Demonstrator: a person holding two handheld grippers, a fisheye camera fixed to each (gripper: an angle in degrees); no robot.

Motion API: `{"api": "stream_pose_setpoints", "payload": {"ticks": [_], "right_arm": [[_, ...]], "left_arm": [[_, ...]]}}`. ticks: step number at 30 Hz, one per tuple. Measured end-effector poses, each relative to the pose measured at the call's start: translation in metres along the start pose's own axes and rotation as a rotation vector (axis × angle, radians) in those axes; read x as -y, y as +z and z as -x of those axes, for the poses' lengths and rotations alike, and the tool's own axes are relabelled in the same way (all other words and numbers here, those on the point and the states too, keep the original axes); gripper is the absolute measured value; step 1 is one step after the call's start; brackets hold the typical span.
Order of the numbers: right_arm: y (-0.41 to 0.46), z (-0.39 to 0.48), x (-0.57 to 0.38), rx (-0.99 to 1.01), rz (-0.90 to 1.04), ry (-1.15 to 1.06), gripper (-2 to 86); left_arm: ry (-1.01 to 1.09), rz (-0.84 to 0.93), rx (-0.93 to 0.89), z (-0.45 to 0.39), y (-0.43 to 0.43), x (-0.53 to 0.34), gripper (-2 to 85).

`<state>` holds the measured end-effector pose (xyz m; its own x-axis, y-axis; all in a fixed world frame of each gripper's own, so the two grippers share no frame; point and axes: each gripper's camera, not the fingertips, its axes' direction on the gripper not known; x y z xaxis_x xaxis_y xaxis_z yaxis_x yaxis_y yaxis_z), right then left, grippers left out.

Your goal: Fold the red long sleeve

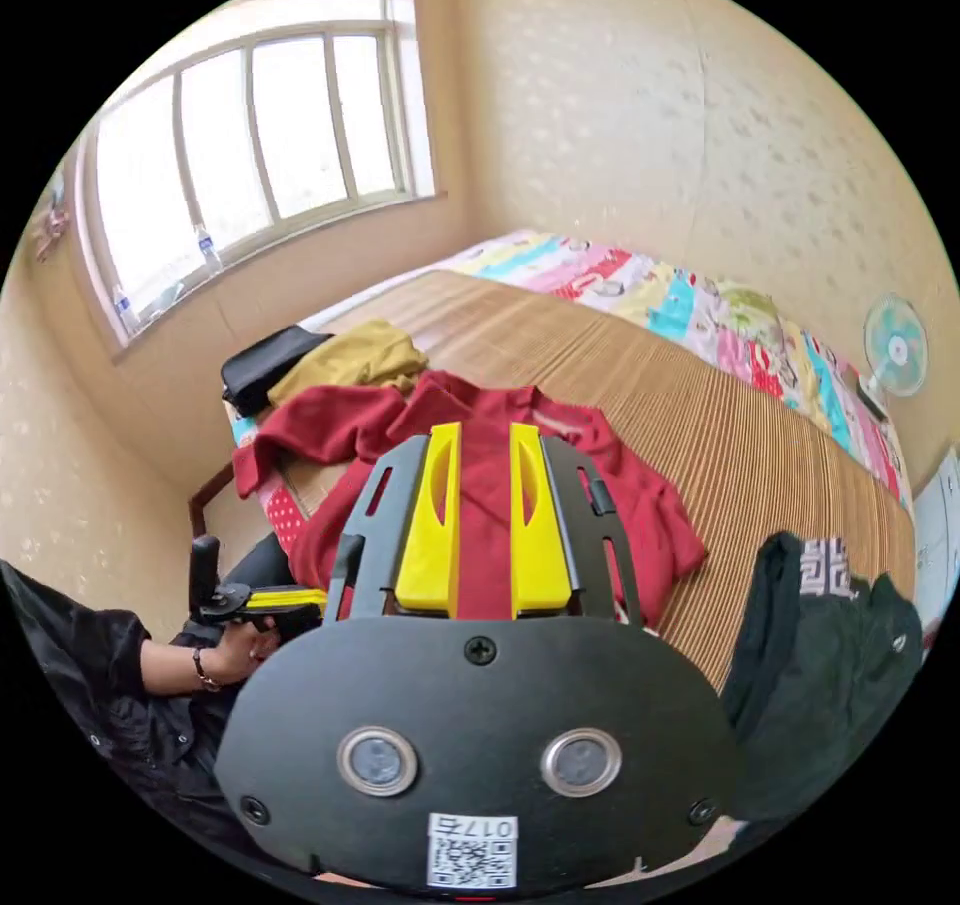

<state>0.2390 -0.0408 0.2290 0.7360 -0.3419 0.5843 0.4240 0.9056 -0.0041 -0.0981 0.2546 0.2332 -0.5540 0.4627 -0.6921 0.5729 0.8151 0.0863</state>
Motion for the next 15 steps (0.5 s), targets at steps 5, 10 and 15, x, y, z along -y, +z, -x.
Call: {"api": "stream_pose_setpoints", "payload": {"ticks": [5, 10, 15], "right_arm": [[0.114, -0.05, -0.118, -0.105, 0.283, 0.342, 6.5], [0.121, -0.055, -0.199, -0.11, 0.116, 0.319, 4.2], [0.126, -0.071, -0.22, -0.035, 0.092, 0.367, 3.3]], "left_arm": [[0.006, 0.003, 0.023, 0.003, -0.024, 0.01, -0.7], [-0.014, -0.034, 0.016, -0.001, -0.08, 0.032, 5.0], [-0.311, -0.4, -0.147, 0.065, -0.2, 0.04, 13.5]]}}
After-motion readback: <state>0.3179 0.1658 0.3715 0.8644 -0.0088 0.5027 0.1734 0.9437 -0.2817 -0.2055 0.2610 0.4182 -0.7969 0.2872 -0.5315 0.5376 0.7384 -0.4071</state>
